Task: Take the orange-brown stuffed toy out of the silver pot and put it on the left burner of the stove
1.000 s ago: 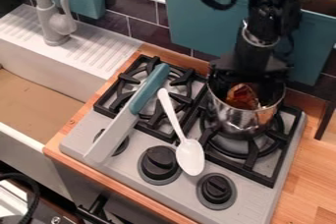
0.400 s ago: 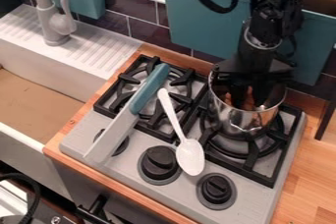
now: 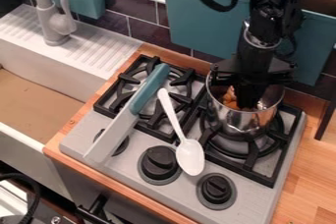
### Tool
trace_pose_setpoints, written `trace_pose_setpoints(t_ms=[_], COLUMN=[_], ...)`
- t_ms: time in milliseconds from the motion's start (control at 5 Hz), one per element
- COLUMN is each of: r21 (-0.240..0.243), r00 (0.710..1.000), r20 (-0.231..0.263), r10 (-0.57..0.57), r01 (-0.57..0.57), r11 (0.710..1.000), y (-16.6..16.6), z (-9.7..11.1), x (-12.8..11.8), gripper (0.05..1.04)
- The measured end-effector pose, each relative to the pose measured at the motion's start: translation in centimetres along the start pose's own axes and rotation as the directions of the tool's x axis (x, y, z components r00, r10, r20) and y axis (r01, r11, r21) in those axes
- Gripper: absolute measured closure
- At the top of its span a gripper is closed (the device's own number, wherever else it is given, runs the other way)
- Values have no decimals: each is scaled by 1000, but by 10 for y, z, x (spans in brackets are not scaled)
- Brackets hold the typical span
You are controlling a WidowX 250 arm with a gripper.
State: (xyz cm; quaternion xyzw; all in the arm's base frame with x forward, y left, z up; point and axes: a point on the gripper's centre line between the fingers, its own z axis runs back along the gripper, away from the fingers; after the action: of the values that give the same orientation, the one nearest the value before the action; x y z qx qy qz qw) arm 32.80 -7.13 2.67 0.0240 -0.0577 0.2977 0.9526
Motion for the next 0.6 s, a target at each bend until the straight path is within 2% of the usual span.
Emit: trace_pose_setpoints(t_ms=[600], r21=[-99], r00=[997], r20=[-56], r10=[45], r01=[-50], r11=[994], y=[11], z=[49], x=[13], gripper=[1030])
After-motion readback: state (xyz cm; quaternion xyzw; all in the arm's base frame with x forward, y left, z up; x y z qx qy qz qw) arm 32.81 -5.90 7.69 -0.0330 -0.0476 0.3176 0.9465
